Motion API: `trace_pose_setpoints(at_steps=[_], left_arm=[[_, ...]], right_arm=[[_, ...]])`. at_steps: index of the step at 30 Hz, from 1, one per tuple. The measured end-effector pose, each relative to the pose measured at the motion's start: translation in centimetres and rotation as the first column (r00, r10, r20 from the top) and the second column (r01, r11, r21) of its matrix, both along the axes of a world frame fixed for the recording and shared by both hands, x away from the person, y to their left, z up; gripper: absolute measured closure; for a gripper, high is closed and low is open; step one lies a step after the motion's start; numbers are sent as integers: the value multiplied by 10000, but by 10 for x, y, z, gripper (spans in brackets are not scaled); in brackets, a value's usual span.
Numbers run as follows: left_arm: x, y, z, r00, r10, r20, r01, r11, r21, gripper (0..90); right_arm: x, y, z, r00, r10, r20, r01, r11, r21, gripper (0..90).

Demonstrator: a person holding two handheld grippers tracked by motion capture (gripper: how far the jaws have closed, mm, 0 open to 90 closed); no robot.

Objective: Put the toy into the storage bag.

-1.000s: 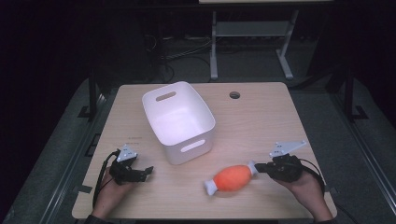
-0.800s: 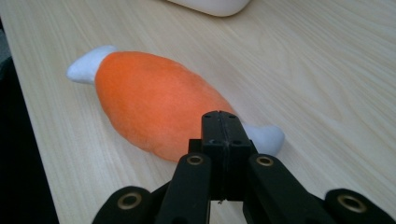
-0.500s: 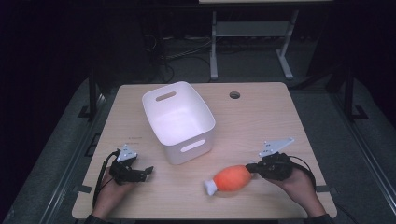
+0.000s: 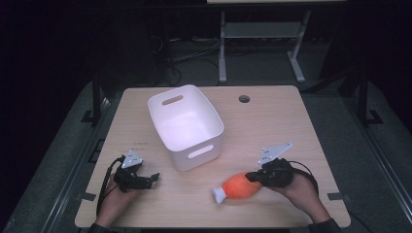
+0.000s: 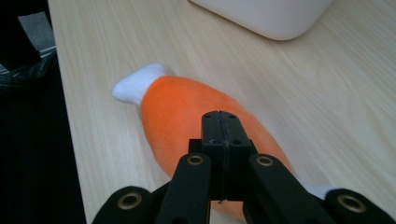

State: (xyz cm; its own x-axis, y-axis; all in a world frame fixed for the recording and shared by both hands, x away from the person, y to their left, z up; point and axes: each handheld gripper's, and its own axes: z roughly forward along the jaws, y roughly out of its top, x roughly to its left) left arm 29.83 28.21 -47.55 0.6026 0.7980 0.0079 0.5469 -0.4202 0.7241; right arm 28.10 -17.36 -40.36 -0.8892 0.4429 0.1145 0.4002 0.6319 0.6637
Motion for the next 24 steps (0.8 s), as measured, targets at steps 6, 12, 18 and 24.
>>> trace_pose_setpoints(at_steps=[6, 12, 18, 24], left_arm=[[0, 0, 0, 10000, -1, -3, 1, 10000, -8, 130], [0, 0, 0, 10000, 2, -3, -2, 10000, -16, 129], [0, 0, 0, 10000, 3, -4, -3, 10000, -16, 130], [0, 0, 0, 10000, 7, -2, -7, 10000, -24, 130]], right_arm=[[0, 10, 1, 9991, 359, -203, -357, 9993, 140, 898], [-2, 23, 0, 9961, 857, -231, -857, 9963, 12, 898], [-4, 39, -6, 9893, 1416, -355, -1422, 9897, -148, 898], [-8, 50, -9, 9816, 1849, -476, -1862, 9822, -233, 898]])
